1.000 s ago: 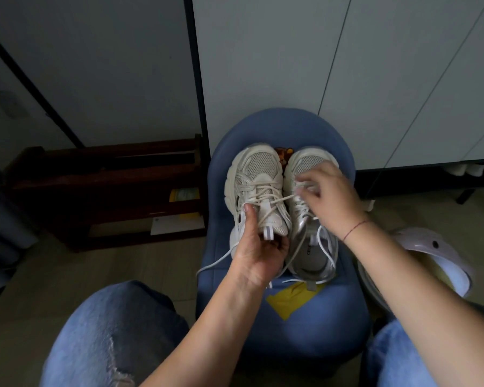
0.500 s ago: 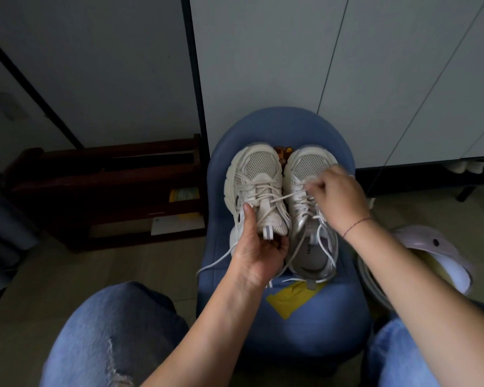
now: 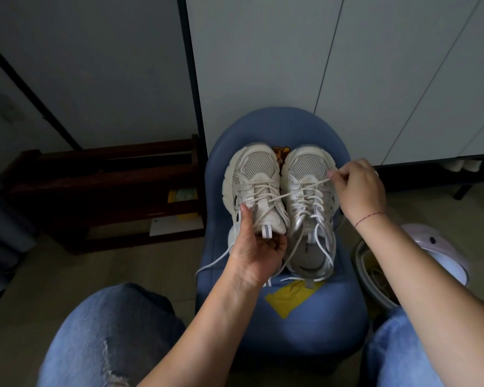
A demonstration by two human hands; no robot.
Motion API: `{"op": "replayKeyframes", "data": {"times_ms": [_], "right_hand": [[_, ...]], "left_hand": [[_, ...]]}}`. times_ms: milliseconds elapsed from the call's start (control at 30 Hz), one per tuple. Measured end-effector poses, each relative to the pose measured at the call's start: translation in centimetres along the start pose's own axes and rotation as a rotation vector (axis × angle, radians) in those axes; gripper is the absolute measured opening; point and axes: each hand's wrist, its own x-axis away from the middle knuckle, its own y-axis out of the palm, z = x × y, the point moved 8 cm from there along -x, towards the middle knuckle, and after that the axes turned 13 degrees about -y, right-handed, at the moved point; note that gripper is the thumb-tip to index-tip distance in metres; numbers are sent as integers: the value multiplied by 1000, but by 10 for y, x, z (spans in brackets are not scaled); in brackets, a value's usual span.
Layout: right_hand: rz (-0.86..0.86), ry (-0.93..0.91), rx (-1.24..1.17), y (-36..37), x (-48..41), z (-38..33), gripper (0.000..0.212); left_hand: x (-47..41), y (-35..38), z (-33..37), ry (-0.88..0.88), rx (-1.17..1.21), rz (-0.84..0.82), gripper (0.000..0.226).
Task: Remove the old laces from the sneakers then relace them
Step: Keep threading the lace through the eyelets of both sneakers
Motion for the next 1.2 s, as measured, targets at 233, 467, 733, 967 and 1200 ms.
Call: {"op": "replayKeyframes", "data": {"times_ms": [233,467,733,967,1200], "right_hand": [[-29,-32,-101,4,3,-9,25],[-57,-207,-239,9,20,-50,12],[-362,-305,-652,16,55,-109,19],[-572,-295,-863,35,79,-146,28],[-191,214,-963,18,40,-60,20]], "left_hand": [[10,-6,0,-18,-48,45,73],[22,-29,2,4,-47,171,49],[42,-49,31,243,-204,248,26],[74,-4,37,465,-560,-5,32],[76,-18,82,527,-256,53,28]]}}
